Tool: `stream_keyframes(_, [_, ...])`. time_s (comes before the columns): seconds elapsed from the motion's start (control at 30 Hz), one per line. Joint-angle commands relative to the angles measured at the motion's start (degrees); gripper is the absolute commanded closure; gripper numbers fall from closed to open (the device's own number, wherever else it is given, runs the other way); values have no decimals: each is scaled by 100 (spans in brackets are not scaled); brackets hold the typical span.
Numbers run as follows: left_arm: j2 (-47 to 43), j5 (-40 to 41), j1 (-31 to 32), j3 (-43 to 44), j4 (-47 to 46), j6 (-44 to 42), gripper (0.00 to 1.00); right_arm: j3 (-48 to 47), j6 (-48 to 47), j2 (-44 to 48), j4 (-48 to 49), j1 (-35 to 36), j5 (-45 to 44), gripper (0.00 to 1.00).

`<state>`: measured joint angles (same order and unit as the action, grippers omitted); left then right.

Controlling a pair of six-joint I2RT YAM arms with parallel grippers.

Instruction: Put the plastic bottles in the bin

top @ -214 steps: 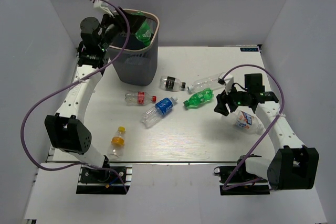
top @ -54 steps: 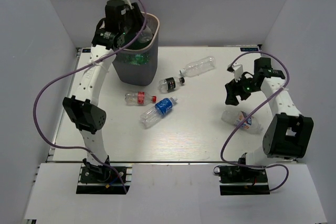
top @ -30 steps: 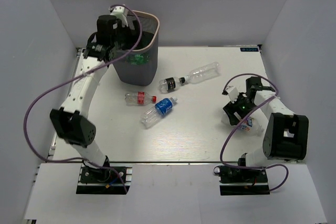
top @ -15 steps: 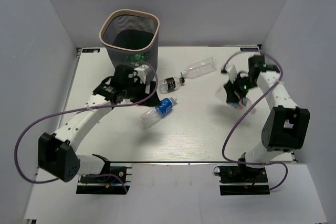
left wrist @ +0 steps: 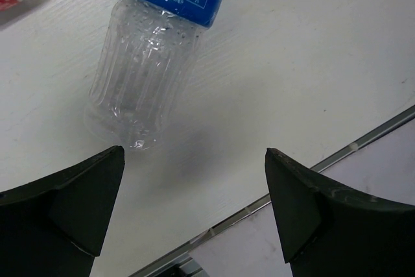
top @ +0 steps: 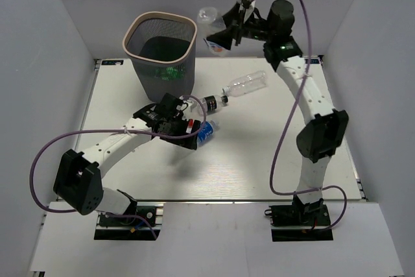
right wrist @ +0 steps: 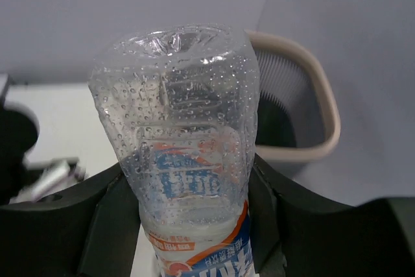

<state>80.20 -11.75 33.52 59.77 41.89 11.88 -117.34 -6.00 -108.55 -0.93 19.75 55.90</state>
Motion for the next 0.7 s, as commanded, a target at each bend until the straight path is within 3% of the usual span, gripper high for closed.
stream_keyframes(0.0, [-119, 454, 111, 237, 223, -1, 1, -456, 2750, -613, 4045, 213, -409, 94])
stream_keyframes(0.17, [-321, 577, 225, 184, 328, 367, 1, -1018, 2789, -1291, 4654, 820, -1738, 94])
stream_keyframes(0.5, [-340, 806, 454, 70, 443, 447, 1, -1476, 2420, -1932, 4699, 1321, -2250, 93])
stream_keyframes(0.6, [-128, 867, 515, 132, 390, 369, 1, -1503, 2261, -2108, 4532, 1426, -2329, 80])
stream_keyframes(0.63, [-67, 867, 568, 184, 390, 316, 1, -1485, 2252, -2187, 4488, 1427, -2338, 54])
stream_keyframes(0.67, [-14, 954, 568, 184, 338, 315, 1, -1320, 2113, -2205, 4392, 1444, -2277, 39])
